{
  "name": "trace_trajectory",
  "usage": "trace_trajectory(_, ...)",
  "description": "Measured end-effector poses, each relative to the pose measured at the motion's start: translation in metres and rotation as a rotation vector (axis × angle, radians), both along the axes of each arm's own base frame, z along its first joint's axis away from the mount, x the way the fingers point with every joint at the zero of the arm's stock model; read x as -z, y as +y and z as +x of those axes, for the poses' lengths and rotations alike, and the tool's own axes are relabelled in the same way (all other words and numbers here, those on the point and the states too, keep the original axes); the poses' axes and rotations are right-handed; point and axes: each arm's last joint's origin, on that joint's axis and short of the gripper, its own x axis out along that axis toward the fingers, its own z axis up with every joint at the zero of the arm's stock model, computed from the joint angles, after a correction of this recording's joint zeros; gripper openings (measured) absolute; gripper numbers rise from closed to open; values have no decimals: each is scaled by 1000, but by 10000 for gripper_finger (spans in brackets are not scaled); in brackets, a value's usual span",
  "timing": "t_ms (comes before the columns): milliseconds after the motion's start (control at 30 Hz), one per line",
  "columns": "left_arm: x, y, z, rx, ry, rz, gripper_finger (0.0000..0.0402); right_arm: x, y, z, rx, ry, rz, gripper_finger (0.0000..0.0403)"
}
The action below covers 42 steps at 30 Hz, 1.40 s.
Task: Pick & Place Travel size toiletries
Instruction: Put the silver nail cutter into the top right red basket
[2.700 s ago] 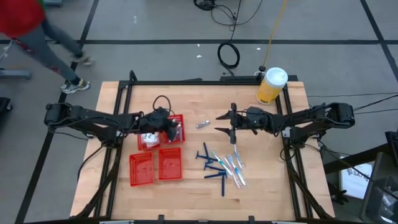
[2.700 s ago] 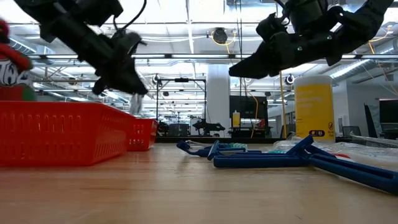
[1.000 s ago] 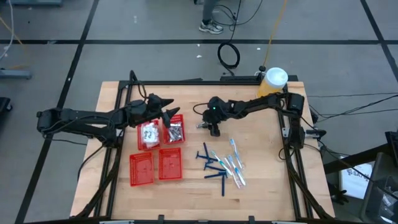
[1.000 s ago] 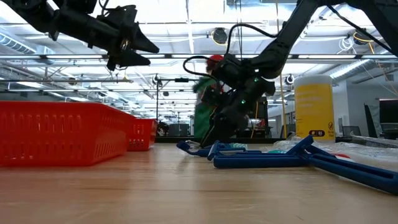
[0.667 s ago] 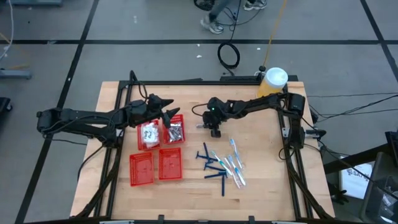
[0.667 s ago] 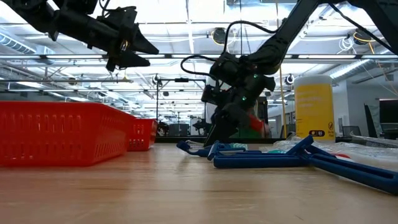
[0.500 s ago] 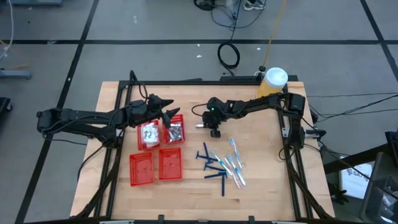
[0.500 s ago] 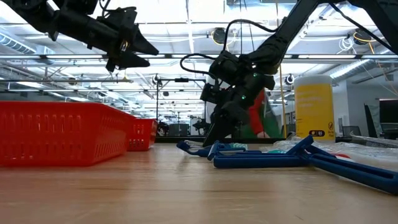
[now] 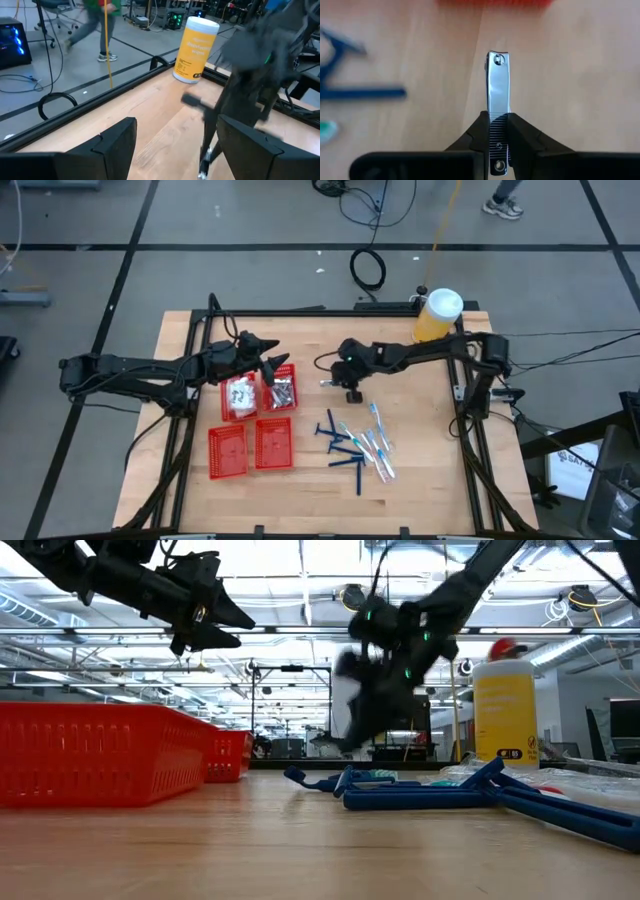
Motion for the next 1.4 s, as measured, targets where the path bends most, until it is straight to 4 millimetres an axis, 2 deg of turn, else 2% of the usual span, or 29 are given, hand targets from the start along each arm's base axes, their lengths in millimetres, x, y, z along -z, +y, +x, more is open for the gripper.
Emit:
trace_trajectory(100,0,0,0,0,3,-1,271,-19,3,-10,0,-81,-14,34)
trace_trajectory(200,1,0,0,1,7,1,271,-25,7,-26,12,-152,-18,34)
trace_trajectory(300,1,0,0,2,7,1,271,-33,10,-39,38,-298,-26,34)
trace_trajectory(467,0,-1,4,16,-5,33,271,-32,17,-63,78,-536,-19,34)
trace_trajectory(567,3,-3,11,62,-12,74,271,-37,21,-71,88,-737,-13,34)
trace_trajectory(667,6,-4,24,112,-48,135,271,-39,23,-75,94,-837,10,34)
trace_trajectory(933,33,-2,58,165,-109,189,271,-41,28,-74,73,-861,3,34)
trace_trajectory(1100,30,-2,79,256,-221,241,271,-45,32,-74,57,-895,2,34)
trace_trajectory(1400,32,-15,121,391,-199,320,271,-46,34,-73,50,-906,3,34)
